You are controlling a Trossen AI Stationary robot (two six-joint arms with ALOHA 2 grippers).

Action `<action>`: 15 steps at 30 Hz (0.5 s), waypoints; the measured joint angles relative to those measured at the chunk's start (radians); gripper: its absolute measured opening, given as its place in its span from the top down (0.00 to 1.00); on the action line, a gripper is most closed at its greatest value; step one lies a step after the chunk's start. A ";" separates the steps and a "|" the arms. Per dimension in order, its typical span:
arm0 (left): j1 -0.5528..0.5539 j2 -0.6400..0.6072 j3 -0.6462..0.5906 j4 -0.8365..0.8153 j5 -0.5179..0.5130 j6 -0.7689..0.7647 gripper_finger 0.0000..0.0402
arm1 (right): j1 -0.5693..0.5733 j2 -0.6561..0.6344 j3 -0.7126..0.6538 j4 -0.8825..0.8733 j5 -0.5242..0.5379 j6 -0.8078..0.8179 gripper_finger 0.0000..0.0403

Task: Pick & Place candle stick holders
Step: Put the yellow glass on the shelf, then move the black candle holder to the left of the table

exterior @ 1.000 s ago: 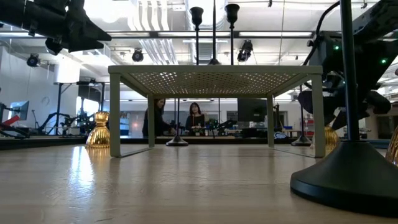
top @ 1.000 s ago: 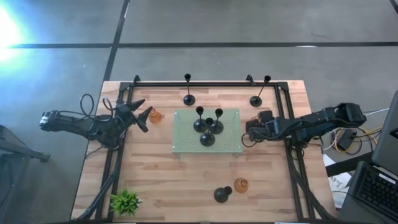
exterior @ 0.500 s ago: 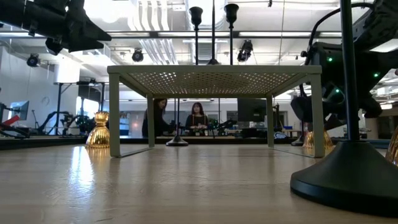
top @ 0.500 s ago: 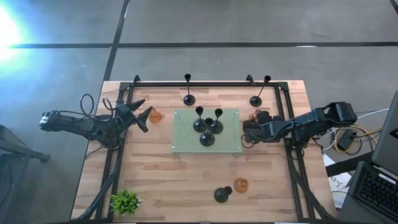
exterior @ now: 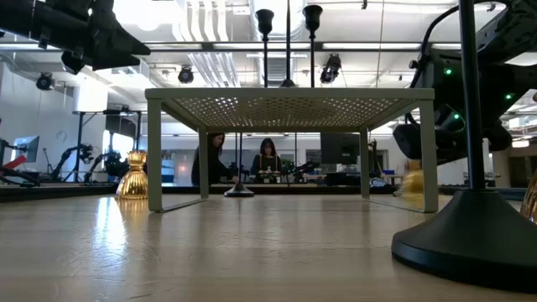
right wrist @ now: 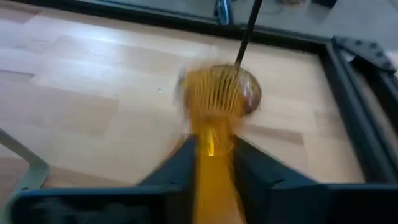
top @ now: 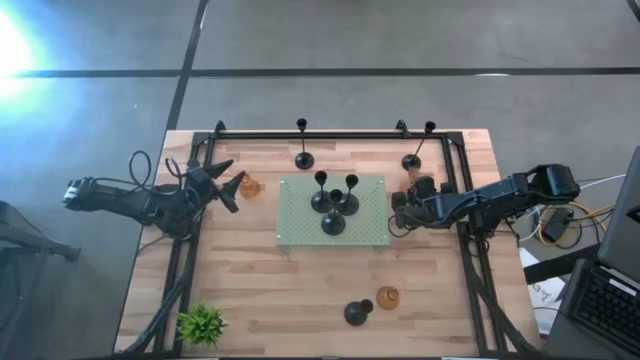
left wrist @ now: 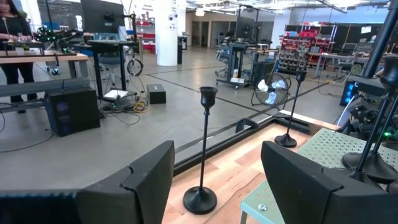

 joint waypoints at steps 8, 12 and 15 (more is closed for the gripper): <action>0.001 0.000 0.000 0.000 0.000 0.000 0.39 | 0.000 -0.027 -0.002 -0.002 -0.010 -0.034 0.98; 0.001 0.000 0.000 0.000 0.000 0.000 0.39 | 0.000 -0.028 -0.002 -0.001 -0.018 -0.028 0.98; 0.001 0.000 0.000 0.000 0.000 0.000 0.39 | 0.000 -0.028 -0.002 -0.001 -0.019 -0.023 0.98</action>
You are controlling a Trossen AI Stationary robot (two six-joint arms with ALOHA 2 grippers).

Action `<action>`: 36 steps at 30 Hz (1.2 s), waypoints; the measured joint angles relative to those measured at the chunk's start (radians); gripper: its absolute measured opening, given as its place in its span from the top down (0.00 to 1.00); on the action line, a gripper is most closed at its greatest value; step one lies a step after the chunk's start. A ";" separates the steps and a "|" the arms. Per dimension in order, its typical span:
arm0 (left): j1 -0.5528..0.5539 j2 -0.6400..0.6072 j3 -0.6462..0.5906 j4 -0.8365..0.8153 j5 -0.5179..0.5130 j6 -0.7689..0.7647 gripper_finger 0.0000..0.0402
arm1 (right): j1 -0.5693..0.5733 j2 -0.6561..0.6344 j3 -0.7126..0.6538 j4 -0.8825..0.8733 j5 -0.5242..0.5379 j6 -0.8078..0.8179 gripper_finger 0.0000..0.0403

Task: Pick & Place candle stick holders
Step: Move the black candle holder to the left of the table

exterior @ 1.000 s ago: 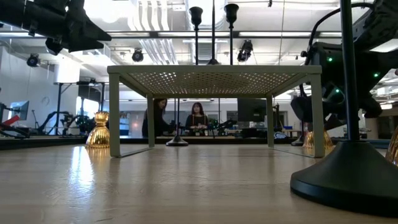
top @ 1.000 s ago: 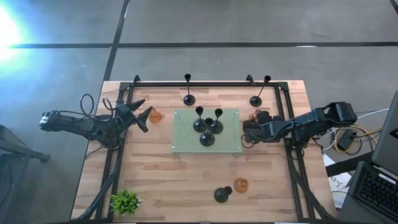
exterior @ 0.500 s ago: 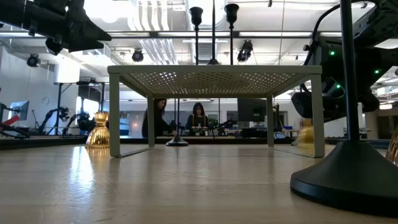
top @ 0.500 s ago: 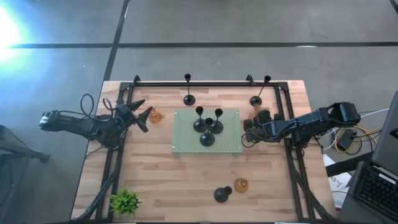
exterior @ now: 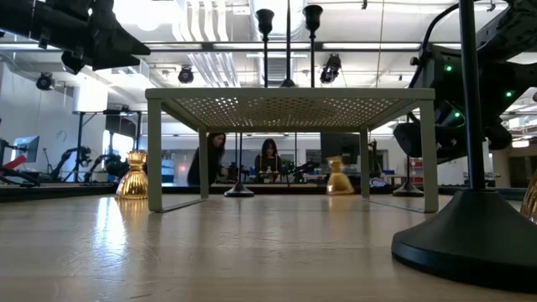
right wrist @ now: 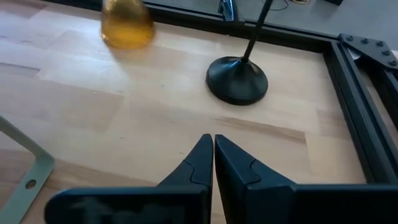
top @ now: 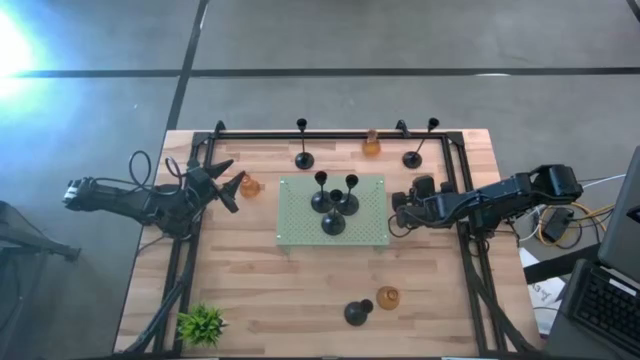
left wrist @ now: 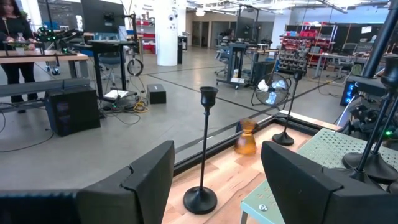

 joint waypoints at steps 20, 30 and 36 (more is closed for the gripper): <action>-0.001 0.000 0.000 0.000 0.000 0.000 0.39 | 0.000 -0.032 0.000 0.001 -0.051 -0.060 0.98; -0.001 0.000 0.000 0.000 0.000 0.002 0.39 | 0.000 -0.209 -0.010 0.137 0.006 -0.350 0.98; -0.001 0.001 0.000 0.001 0.000 0.002 0.39 | -0.001 -0.316 -0.025 0.230 0.004 -0.505 0.98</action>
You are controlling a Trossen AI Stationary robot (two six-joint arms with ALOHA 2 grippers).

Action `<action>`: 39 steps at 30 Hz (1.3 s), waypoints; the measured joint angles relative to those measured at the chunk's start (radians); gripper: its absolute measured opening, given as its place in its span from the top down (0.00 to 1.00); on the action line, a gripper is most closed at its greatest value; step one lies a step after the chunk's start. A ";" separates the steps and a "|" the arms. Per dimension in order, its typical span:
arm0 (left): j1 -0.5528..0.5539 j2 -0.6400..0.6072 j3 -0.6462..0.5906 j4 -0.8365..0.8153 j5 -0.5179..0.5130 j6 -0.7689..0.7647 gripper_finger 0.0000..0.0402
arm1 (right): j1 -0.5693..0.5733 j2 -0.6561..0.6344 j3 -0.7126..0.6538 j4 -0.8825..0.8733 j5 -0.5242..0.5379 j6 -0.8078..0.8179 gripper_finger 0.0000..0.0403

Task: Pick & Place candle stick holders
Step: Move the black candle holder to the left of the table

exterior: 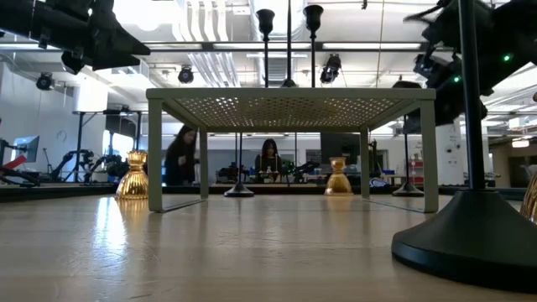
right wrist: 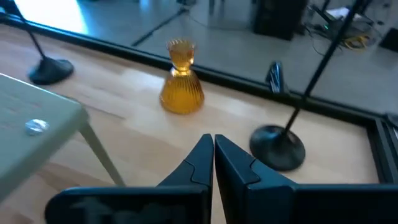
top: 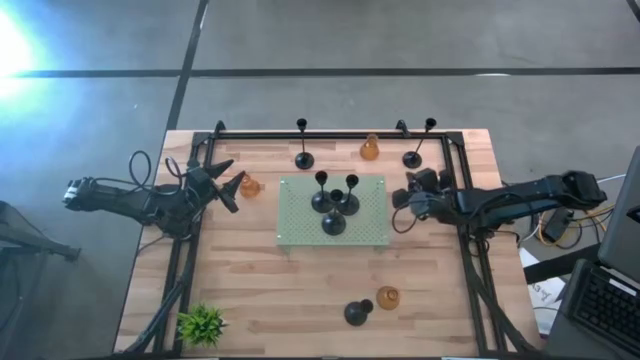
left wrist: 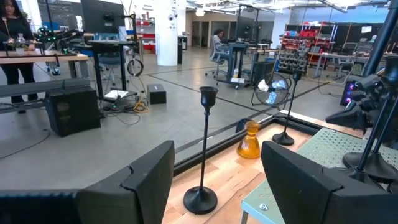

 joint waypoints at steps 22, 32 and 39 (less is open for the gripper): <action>0.001 0.000 0.000 0.003 0.003 0.031 0.39 | -0.417 -0.046 -0.168 0.583 -0.600 -0.516 0.98; 0.000 0.000 0.000 0.004 0.003 0.040 0.39 | -0.491 0.063 -0.080 0.582 -0.821 -0.647 0.98; 0.000 0.000 0.000 0.003 0.003 0.067 0.39 | -0.520 0.138 -0.040 0.578 -0.847 -0.638 0.98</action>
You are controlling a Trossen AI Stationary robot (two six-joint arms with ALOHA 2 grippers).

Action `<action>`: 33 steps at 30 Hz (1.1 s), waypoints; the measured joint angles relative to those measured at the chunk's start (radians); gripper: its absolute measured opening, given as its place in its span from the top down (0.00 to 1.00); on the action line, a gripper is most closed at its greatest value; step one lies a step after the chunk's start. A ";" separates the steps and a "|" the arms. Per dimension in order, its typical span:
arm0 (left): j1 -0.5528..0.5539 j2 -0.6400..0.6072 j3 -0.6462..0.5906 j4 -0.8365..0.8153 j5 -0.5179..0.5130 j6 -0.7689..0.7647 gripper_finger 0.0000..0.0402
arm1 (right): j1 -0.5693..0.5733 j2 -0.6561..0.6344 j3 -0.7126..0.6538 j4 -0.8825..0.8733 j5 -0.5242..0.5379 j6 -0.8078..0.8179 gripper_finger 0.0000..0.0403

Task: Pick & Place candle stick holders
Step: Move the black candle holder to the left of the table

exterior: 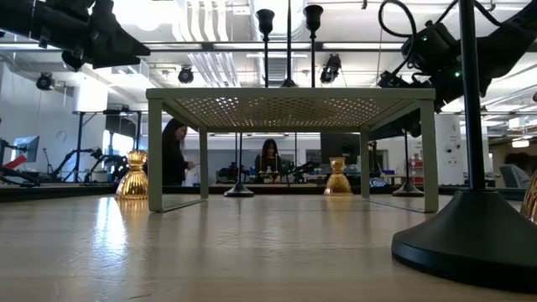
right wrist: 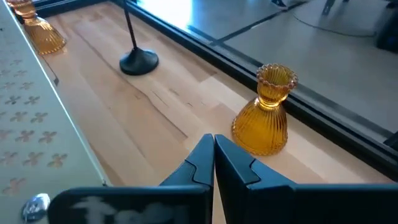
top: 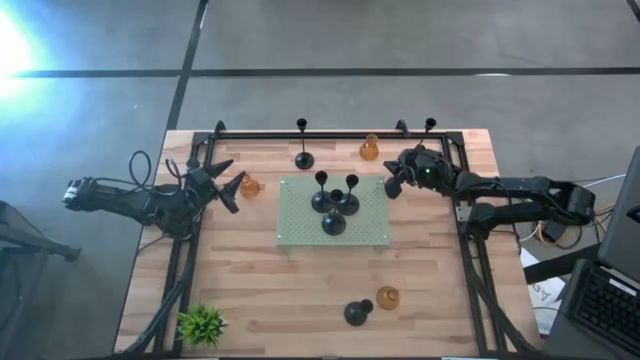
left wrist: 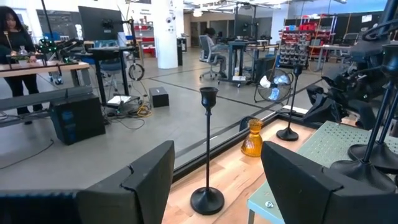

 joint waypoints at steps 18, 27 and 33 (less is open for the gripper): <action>0.000 0.000 -0.002 0.000 0.000 0.002 0.39 | 0.153 -0.505 -0.019 -0.484 0.381 0.274 0.98; 0.000 0.000 -0.002 0.000 0.000 -0.007 0.39 | 0.136 -0.635 -0.019 -0.561 0.460 0.264 0.88; 0.001 0.000 -0.002 0.005 0.000 -0.007 0.39 | 0.101 -0.613 -0.018 -0.496 0.487 0.227 0.70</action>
